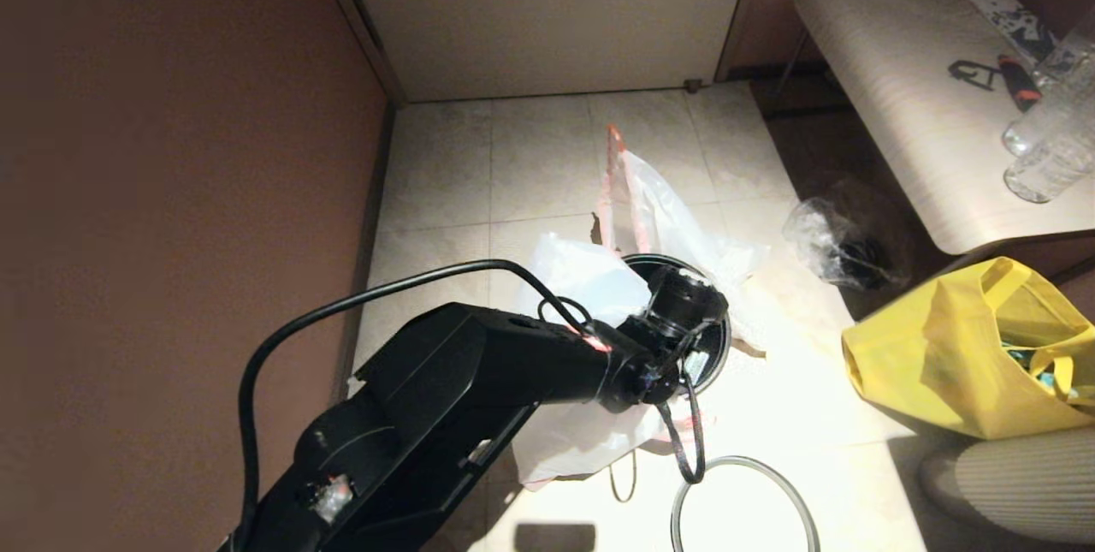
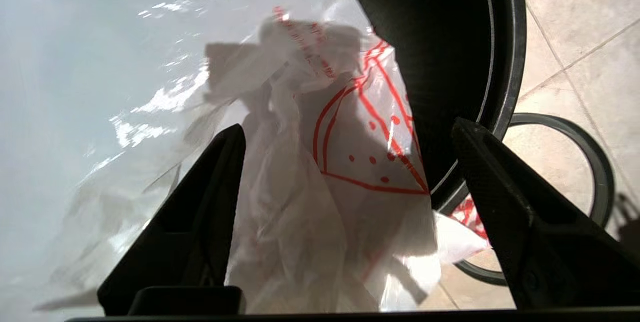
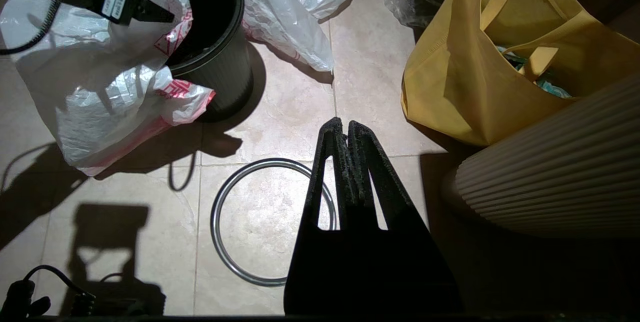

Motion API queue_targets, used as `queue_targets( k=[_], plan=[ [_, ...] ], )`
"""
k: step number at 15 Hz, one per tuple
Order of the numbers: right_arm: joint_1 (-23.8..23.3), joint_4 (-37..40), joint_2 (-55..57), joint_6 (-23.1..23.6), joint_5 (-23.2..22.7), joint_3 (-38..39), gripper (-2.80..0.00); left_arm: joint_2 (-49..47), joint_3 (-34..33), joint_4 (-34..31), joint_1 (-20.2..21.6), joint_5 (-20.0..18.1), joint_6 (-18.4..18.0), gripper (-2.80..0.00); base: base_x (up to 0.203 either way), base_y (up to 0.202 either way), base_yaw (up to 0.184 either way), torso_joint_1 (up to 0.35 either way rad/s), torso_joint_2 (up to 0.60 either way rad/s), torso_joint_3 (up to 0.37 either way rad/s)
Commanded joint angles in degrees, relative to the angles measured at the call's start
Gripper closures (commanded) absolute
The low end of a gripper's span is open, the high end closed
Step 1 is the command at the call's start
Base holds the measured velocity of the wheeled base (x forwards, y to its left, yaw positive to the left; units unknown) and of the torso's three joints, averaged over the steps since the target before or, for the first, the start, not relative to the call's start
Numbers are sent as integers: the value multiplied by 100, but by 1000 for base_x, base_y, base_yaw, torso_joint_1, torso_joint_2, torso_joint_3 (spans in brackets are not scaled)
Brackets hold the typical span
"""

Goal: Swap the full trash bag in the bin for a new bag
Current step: Put the new garbage bag on the trash can

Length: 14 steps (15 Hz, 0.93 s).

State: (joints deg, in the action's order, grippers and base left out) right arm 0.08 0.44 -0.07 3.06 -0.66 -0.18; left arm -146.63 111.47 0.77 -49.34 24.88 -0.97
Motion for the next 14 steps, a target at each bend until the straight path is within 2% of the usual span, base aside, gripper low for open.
queue_targets(
  k=[1, 5, 8, 10, 12, 14],
  plan=[
    [-2, 0, -1, 7, 0, 1, 0, 387, -15, -362, -32, 20, 333, -280, 0, 0, 0, 0, 0, 0],
    [1, 0, -1, 2, 2, 1, 0, 1017, -148, -1101, 88, 18, 1212, -280, 0, 0, 0, 0, 0, 0],
    [1, 0, -1, 9, -2, 1, 0, 1081, -19, -1062, 617, 14, 1589, -280, 0, 0, 0, 0, 0, 0],
    [1, 0, -1, 2, -4, 1, 0, 999, 19, -419, 986, -25, 1806, -280, 0, 0, 0, 0, 0, 0],
    [-7, 0, -1, 2, -4, 1, 0, 710, 46, 242, 1318, -12, 1786, -280, 0, 0, 0, 0, 0, 0],
    [1, 0, -1, 2, 2, 1, 0, 552, 67, 596, 1578, 9, 1784, -280, 0, 0, 0, 0, 0, 0]
  ],
)
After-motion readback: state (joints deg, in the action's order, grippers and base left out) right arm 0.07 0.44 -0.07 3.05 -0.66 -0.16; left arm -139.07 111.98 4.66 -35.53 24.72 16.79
